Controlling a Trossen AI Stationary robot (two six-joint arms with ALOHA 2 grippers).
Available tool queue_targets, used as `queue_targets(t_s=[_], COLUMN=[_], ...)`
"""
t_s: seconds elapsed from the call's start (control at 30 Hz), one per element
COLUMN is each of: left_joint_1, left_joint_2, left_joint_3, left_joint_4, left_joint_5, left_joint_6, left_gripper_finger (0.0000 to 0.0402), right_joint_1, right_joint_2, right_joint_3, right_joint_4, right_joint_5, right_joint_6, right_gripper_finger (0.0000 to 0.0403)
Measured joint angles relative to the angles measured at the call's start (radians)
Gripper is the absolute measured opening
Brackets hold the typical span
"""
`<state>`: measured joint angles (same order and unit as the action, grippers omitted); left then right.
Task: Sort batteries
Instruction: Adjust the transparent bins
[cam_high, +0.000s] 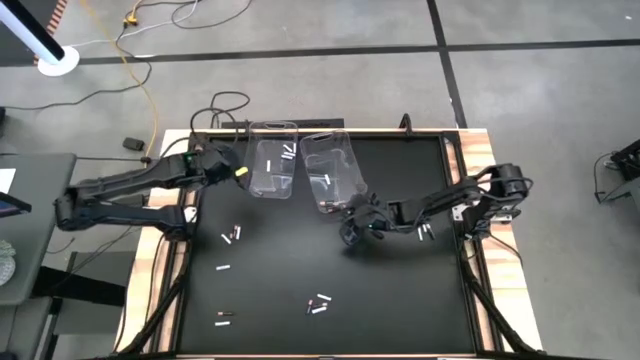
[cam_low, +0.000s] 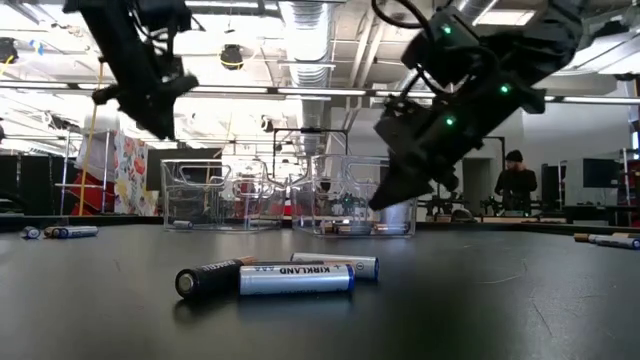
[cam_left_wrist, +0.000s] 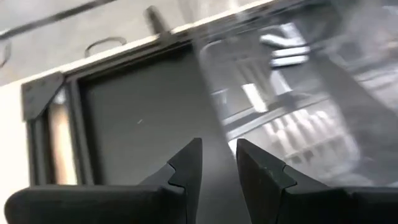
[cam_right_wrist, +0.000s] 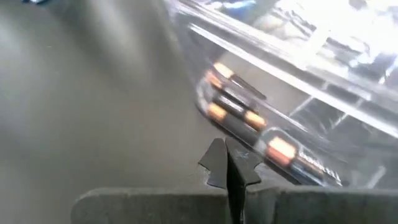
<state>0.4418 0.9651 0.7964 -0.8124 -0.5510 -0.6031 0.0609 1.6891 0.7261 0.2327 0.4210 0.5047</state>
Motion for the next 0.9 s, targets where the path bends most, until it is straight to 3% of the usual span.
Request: queue_targets(t_s=[0.1, 0.4, 0.77, 0.9], left_joint_1=[0.090, 0.337, 0.328, 0.304], left_joint_2=[0.025, 0.104, 0.243, 0.247], left_joint_3=[-0.038, -0.109, -0.113, -0.113], left_joint_4=[0.028, 0.222, 0.322, 0.360], left_joint_5=[0.033, 0.327, 0.597, 0.610], left_joint_6=[-0.023, 0.066, 0.053, 0.041], left_gripper_finger=[0.0093, 0.0074, 0.0020, 0.0012], right_joint_1=[-0.010, -0.047, -0.085, -0.125], right_joint_2=[0.002, 0.000, 0.001, 0.002], right_joint_3=[0.019, 0.023, 0.023, 0.023], right_joint_4=[0.002, 0.002, 0.088, 0.115], right_joint_5=[-0.004, -0.030, -0.097, -0.096], right_joint_6=[-0.005, -0.002, -0.031, -0.032], right_gripper_finger=[0.0009, 0.0009, 0.0009, 0.0009])
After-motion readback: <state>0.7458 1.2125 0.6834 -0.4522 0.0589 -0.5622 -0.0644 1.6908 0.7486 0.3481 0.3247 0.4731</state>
